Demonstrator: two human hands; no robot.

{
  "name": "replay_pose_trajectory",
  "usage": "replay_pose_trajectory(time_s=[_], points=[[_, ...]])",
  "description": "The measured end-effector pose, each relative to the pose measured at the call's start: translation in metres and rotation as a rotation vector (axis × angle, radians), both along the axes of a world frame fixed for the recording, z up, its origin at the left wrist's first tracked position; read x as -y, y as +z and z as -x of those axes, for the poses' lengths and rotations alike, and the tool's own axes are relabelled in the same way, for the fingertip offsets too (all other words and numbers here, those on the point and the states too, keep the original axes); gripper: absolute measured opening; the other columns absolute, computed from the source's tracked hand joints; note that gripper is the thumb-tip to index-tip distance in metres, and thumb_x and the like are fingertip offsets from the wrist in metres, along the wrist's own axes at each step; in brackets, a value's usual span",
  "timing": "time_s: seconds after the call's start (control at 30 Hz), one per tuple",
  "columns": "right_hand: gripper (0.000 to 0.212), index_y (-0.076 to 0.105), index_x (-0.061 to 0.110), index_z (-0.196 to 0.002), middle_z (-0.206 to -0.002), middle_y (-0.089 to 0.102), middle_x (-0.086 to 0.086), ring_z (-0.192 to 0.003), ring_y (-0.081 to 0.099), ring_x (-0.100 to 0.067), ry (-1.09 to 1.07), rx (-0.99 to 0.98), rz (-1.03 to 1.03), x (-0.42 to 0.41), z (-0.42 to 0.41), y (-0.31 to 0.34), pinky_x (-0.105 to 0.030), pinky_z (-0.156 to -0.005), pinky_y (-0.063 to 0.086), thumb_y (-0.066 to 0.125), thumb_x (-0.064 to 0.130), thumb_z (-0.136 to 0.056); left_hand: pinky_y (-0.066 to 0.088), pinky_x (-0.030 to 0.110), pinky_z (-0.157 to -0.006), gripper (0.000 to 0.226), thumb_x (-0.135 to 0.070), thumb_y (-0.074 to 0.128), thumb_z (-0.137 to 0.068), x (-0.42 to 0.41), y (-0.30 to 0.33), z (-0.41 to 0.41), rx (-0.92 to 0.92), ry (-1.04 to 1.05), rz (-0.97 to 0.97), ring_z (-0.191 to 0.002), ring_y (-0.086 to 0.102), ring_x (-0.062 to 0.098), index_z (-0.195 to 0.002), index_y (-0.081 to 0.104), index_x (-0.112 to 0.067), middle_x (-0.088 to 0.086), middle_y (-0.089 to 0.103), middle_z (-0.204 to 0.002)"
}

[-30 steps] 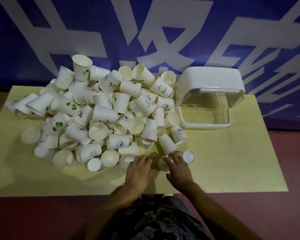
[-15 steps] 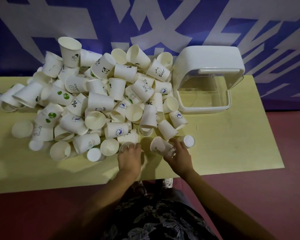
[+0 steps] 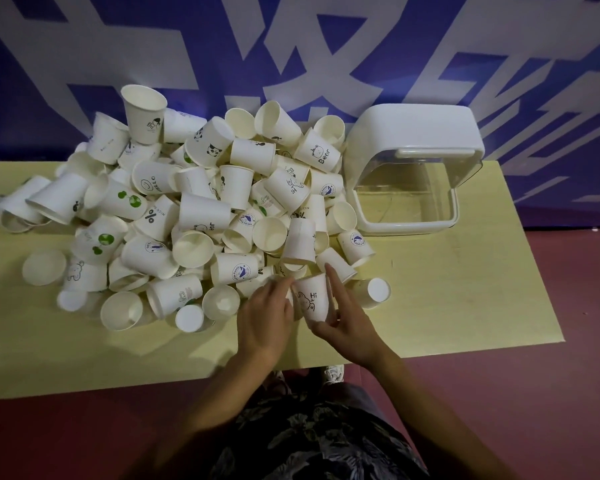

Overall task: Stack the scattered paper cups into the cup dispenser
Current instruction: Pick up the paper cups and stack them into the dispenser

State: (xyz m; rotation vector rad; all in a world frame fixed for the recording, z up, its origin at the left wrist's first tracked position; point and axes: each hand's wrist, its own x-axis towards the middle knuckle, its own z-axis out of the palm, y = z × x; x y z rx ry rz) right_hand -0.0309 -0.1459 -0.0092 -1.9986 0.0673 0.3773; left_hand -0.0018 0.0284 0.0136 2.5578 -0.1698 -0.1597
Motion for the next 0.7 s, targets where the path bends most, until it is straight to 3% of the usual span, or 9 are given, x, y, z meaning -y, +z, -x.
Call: replay_pose_trajectory(time_s=[0.07, 0.17, 0.3, 0.4, 0.47, 0.57, 0.7], points=[[0.092, 0.011, 0.048, -0.15, -0.145, 0.043, 0.017, -0.114, 0.057, -0.011, 0.0, 0.051, 0.031, -0.001, -0.004, 0.007, -0.032, -0.085, 0.055, 0.071, 0.031, -0.083, 0.046, 0.029, -0.066, 0.041, -0.007, 0.063, -0.082, 0.001, 0.008, -0.002, 0.052, 0.019, 0.064, -0.091, 0.065, 0.022, -0.121, 0.06, -0.021, -0.001, 0.069, -0.109], [0.061, 0.031, 0.046, -0.139, -0.118, 0.06, 0.022, -0.093, 0.066, 0.001, -0.076, 0.105, 0.079, 0.0, -0.013, 0.023, -0.014, -0.069, 0.051, 0.066, 0.046, -0.089, 0.043, 0.026, -0.066, 0.039, -0.008, 0.063, -0.084, 0.004, 0.017, -0.006, 0.1, 0.014, 0.087, -0.091, 0.065, 0.019, -0.12, 0.059, -0.023, -0.002, 0.069, -0.109], [0.014, 0.06, 0.028, -0.105, -0.087, 0.066, 0.015, -0.076, 0.064, -0.002, -0.118, 0.31, 0.294, 0.015, -0.019, 0.038, -0.024, -0.061, 0.049, 0.061, 0.038, -0.094, 0.041, 0.024, -0.059, 0.037, -0.008, 0.065, -0.083, 0.008, 0.025, -0.013, 0.157, 0.024, 0.061, -0.081, 0.065, 0.019, -0.117, 0.063, -0.022, -0.002, 0.071, -0.096], [0.011, 0.07, 0.019, -0.089, -0.08, 0.061, 0.006, -0.07, 0.059, -0.013, -0.139, 0.422, 0.404, 0.034, -0.023, 0.043, -0.034, -0.058, 0.05, 0.068, 0.03, -0.091, 0.046, 0.029, -0.055, 0.035, -0.005, 0.066, -0.08, 0.02, 0.03, -0.02, 0.175, 0.06, 0.052, -0.076, 0.064, 0.022, -0.113, 0.063, -0.018, 0.003, 0.07, -0.088], [0.009, 0.073, 0.017, -0.088, -0.086, 0.059, 0.004, -0.076, 0.057, -0.017, -0.171, 0.44, 0.447, 0.048, -0.025, 0.044, -0.034, -0.059, 0.05, 0.071, 0.025, -0.088, 0.052, 0.034, -0.058, 0.033, -0.003, 0.065, -0.08, 0.032, 0.032, -0.026, 0.183, 0.047, 0.04, -0.077, 0.064, 0.024, -0.111, 0.064, -0.015, 0.006, 0.069, -0.088], [0.004, 0.073, 0.014, -0.089, -0.094, 0.062, 0.002, -0.087, 0.057, -0.021, -0.172, 0.46, 0.539, 0.075, -0.031, 0.045, -0.036, -0.057, 0.051, 0.073, 0.016, -0.086, 0.054, 0.031, -0.064, 0.034, 0.0, 0.07, -0.075, 0.058, 0.037, -0.037, 0.241, -0.009, -0.011, -0.08, 0.064, 0.022, -0.106, 0.068, -0.013, 0.004, 0.07, -0.09], [0.008, 0.07, 0.011, -0.086, -0.094, 0.067, 0.001, -0.082, 0.06, -0.024, -0.108, 0.458, 0.597, 0.123, -0.047, 0.048, -0.035, -0.055, 0.051, 0.075, 0.01, -0.081, 0.054, 0.031, -0.067, 0.03, -0.001, 0.072, -0.074, 0.102, 0.044, -0.059, 0.261, -0.083, -0.052, -0.083, 0.061, 0.02, -0.101, 0.071, -0.013, 0.001, 0.068, -0.089]])
